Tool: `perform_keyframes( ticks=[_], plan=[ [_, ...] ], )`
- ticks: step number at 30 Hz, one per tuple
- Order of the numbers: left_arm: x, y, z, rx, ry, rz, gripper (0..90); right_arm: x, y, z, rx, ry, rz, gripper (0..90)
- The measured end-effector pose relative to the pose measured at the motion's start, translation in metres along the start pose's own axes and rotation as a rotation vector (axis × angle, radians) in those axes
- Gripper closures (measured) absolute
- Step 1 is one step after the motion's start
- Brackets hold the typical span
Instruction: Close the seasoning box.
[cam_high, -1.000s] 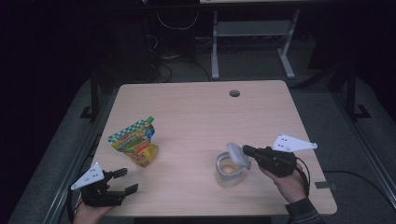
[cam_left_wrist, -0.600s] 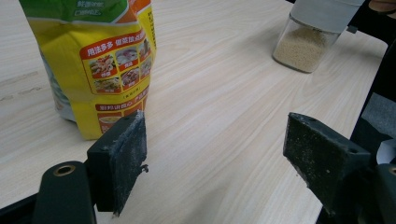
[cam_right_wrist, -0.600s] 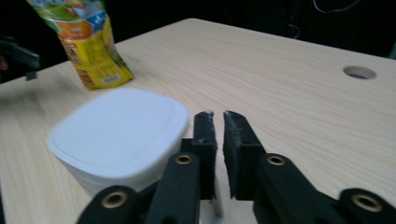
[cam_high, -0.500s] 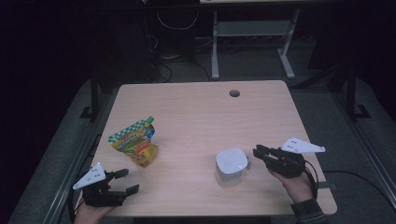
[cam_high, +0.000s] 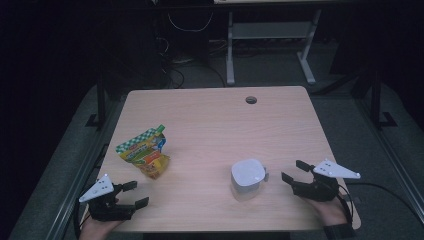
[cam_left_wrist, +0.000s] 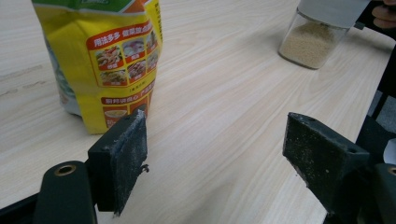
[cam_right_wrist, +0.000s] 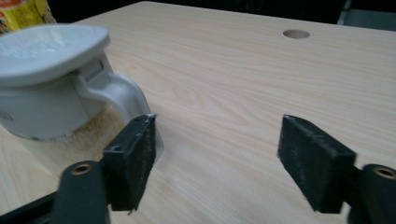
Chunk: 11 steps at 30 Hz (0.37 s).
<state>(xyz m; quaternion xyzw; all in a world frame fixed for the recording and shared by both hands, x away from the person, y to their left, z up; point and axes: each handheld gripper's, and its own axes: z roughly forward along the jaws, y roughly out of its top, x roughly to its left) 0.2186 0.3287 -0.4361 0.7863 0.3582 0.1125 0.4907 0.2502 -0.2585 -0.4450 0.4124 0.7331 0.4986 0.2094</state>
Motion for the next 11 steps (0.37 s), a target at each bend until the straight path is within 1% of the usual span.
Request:
perform_keyframes(
  ticks=[1,3,8,11],
  plan=[
    [0.0003,0.0000,0.0001,0.001,0.003,0.000,21.4,0.0002,-0.0019,0.0005,0.010,-0.009,-0.011,24.8],
    [0.0011,0.0001,0.0004,0.001,0.004,-0.001,21.4,0.0004,-0.0039,0.0017,0.020,-0.009,-0.015,23.0],
    [0.0015,0.0005,0.0017,-0.001,0.003,0.000,21.4,0.0013,-0.0046,0.0030,0.019,-0.008,-0.008,20.5],
    [0.0013,0.0009,0.0016,-0.001,0.004,0.002,21.4,0.0016,-0.0042,0.0036,0.014,-0.007,-0.014,19.6]
  ],
)
